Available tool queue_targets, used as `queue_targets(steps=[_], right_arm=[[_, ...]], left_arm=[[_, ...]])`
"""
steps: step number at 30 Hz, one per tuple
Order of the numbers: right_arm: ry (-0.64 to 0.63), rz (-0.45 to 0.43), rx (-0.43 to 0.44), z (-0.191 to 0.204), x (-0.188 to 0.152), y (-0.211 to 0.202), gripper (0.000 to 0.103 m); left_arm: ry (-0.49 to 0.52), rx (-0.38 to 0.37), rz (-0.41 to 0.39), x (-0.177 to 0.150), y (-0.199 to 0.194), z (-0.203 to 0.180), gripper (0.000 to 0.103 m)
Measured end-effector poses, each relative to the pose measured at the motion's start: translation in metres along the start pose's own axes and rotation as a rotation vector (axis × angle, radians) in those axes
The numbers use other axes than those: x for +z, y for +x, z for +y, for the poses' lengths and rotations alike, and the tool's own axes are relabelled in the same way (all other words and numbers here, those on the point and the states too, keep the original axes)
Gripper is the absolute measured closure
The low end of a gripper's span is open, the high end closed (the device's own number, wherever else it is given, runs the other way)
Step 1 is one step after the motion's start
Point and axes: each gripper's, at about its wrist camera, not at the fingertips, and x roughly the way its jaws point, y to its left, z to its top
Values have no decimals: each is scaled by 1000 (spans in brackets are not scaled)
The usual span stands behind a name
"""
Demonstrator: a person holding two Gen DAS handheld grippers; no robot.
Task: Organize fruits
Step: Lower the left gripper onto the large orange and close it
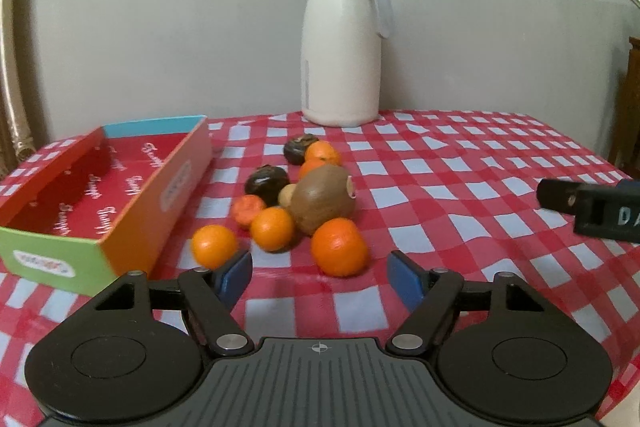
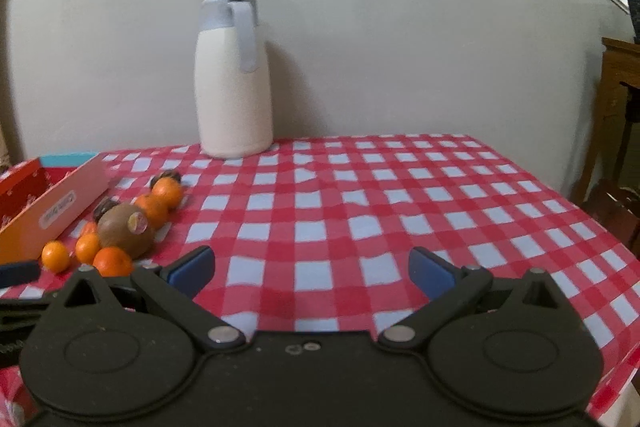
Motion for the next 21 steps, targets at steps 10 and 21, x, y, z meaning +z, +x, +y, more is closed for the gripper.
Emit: queue_targets(steps=[10, 21], right_arm=[[-10, 51, -51, 2, 10, 34, 0], [-23, 82, -54, -2, 3, 41, 0]], left_arm=[[-18, 8, 51, 7, 33, -9, 29], [-42, 5, 71, 11, 45, -6, 64]])
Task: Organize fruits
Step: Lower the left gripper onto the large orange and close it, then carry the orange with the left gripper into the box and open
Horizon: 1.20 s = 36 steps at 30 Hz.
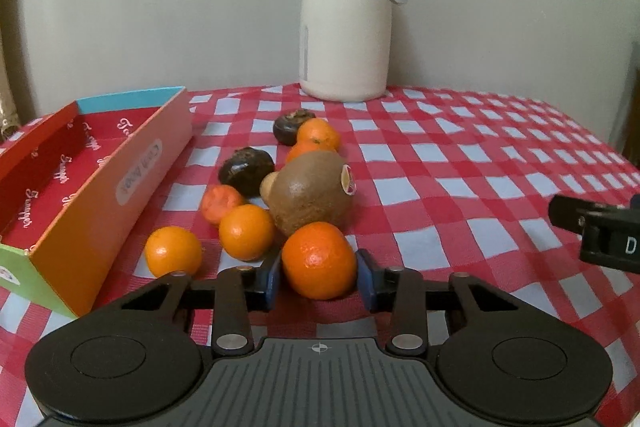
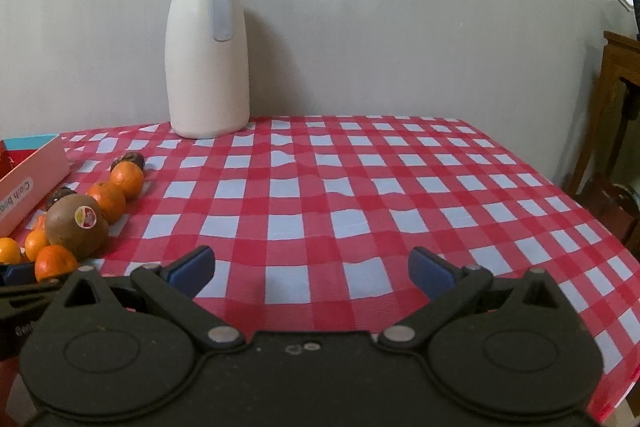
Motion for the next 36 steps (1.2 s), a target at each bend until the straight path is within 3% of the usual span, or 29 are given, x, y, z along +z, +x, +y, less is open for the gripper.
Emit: queue_targets(steps=[7, 14, 23, 33, 34, 35, 36], right_arm=[[11, -8, 12, 7, 3, 0, 0], [-12, -26, 65, 39, 7, -1, 0], [-79, -39, 127, 86, 7, 2, 0], [-81, -49, 177, 101, 8, 1, 0], [-77, -48, 182, 101, 8, 2, 0], [-69, -50, 189, 101, 8, 1, 0], [-58, -54, 201, 99, 9, 0, 0]], left_arm=[[29, 48, -108, 4, -32, 21, 64], [-36, 145, -190, 13, -53, 77, 64], [-123, 223, -160, 14, -50, 141, 64], [-153, 256, -112, 11, -39, 163, 63], [-147, 261, -118, 11, -41, 162, 58], [-142, 267, -122, 11, -42, 161, 43], [-138, 277, -127, 10, -44, 160, 36]])
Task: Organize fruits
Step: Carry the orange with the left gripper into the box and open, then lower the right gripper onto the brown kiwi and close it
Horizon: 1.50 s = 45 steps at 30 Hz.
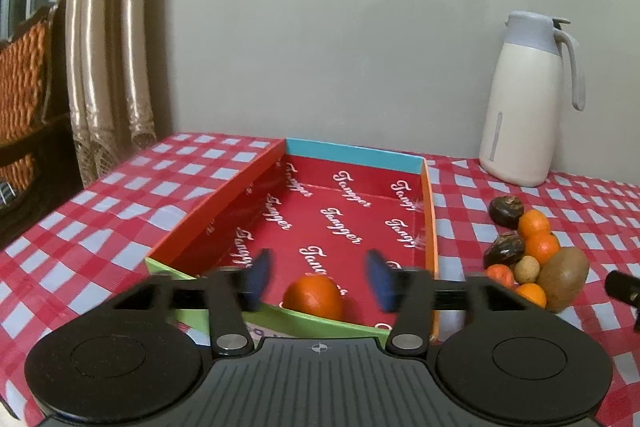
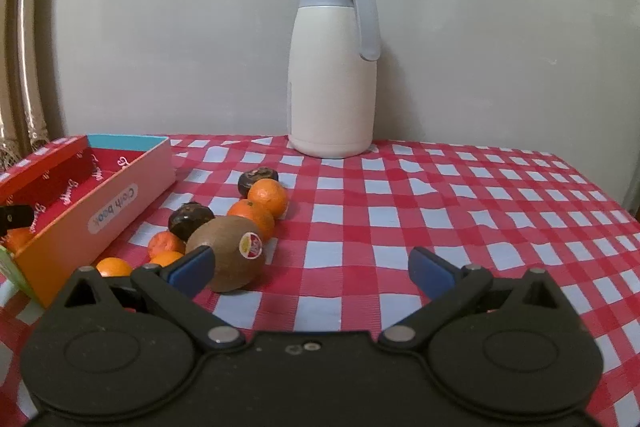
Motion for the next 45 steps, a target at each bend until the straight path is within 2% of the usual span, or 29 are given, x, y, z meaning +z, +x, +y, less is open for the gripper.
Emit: queue_targets(steps=[1, 4, 16, 21, 27, 32, 36, 38, 45], right_arm=[[11, -8, 16, -1, 0, -2, 0], [14, -24, 22, -1, 1, -4, 0], [-10, -50, 75, 15, 3, -3, 0], [-18, -31, 65, 25, 6, 7, 0], [-52, 4, 44, 39, 6, 22, 10], [-25, 49, 65, 41, 8, 39, 26], [13, 79, 71, 40, 8, 51, 31], [44, 95, 81, 39, 9, 54, 49], [45, 89, 64, 40, 7, 52, 50]], left_arm=[[3, 8, -11, 0, -2, 0, 28], [9, 15, -28, 0, -7, 3, 21], [-6, 57, -28, -2, -12, 28, 18], [-17, 88, -25, -3, -12, 44, 17], [-31, 123, -20, -5, -11, 65, 17], [-47, 147, -34, -5, -13, 80, 16], [-71, 163, -39, -6, -15, 92, 16], [-74, 167, -34, -7, -14, 97, 16], [-85, 171, -31, -8, -15, 108, 16]])
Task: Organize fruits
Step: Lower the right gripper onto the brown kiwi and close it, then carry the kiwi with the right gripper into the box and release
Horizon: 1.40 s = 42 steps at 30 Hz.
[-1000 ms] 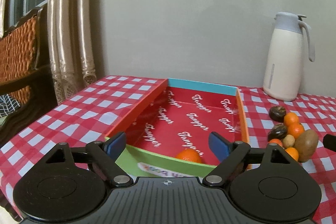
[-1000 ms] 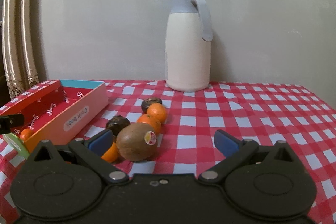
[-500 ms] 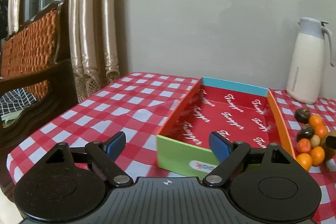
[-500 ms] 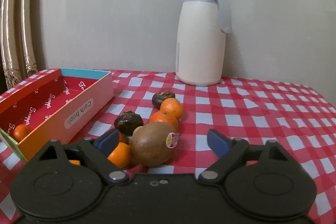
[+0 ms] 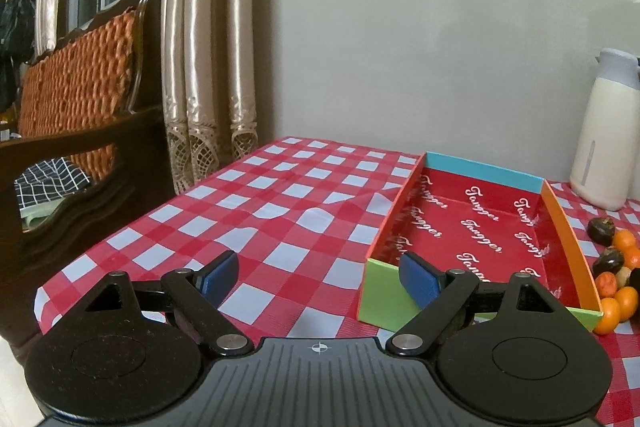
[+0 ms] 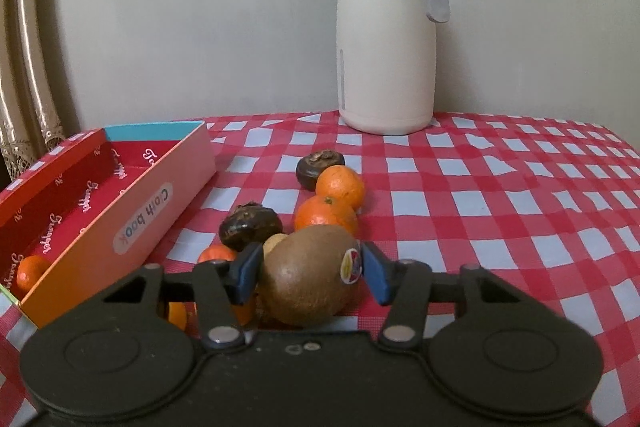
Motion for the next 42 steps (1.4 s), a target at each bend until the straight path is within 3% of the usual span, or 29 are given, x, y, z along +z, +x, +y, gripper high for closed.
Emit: queue_targets(steps=[11, 24, 31, 34, 38, 39, 40, 42], right_arm=[[-15, -68, 34, 20, 11, -17, 51], [-105, -202, 234, 101, 21, -41, 51], [-152, -117, 256, 128, 12, -19, 50], [-131, -161, 251, 126, 11, -29, 31], [-109, -218, 227, 114, 13, -43, 26], [-98, -222, 215, 111, 12, -43, 24], [-85, -225, 201, 106, 12, -43, 17], [-39, -237, 164, 90, 13, -46, 4]], left_arm=[[1, 10, 6, -3, -2, 13, 16], [-7, 63, 17, -10, -9, 52, 16], [-6, 82, 30, -13, -9, 69, 16], [-14, 85, 41, -14, -8, 73, 16], [-24, 70, 41, -13, -8, 70, 15], [-25, 61, 39, -12, -9, 68, 12], [-25, 56, 34, -11, -10, 65, 2], [-22, 37, 10, -9, -13, 56, 0]])
